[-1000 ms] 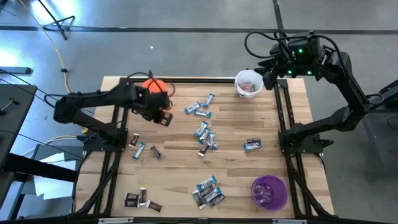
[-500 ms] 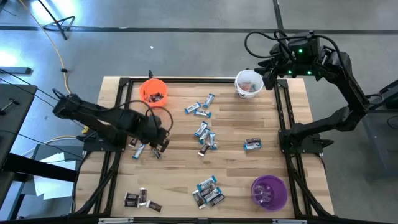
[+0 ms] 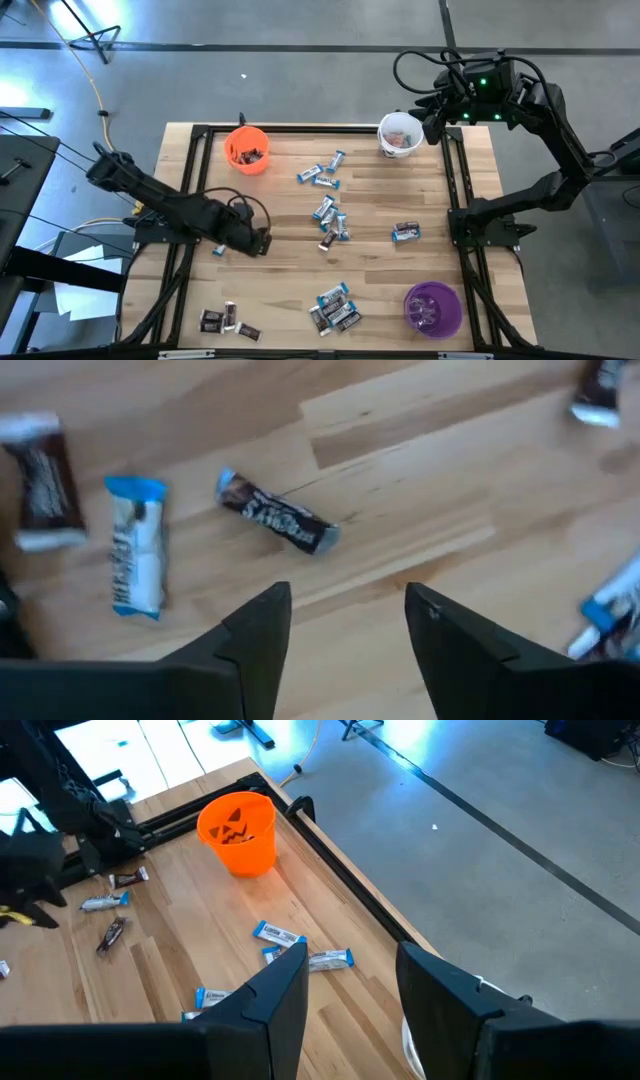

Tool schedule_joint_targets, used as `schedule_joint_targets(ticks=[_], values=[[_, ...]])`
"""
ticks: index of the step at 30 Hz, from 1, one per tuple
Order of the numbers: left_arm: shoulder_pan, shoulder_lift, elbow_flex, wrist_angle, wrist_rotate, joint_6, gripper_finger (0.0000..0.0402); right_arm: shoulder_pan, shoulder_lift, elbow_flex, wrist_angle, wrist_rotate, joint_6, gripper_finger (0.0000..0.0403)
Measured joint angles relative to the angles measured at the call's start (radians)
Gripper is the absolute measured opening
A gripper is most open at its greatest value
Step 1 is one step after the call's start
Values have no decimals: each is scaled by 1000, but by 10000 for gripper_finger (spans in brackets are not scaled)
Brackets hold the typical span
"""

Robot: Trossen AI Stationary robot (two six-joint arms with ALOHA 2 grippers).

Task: Sort candy
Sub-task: Put the brown chocolate into the orange bucket

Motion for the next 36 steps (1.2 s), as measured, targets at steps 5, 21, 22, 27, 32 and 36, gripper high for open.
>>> schedule_joint_targets(ticks=[5,21,22,27,32,36], values=[[-12,0,-123,185,-28,-193,188,0,0,0,0,0,0,149],[-12,62,-248,312,-38,-614,188,0,0,0,0,0,0,149],[-12,76,-248,321,-30,-629,188,0,0,0,0,0,0,149],[6,157,-248,365,37,-653,188,0,0,0,0,0,0,149],[27,221,-248,402,44,-658,188,0,0,0,0,0,0,149],[40,252,-248,403,39,-656,188,0,0,0,0,0,0,149]])
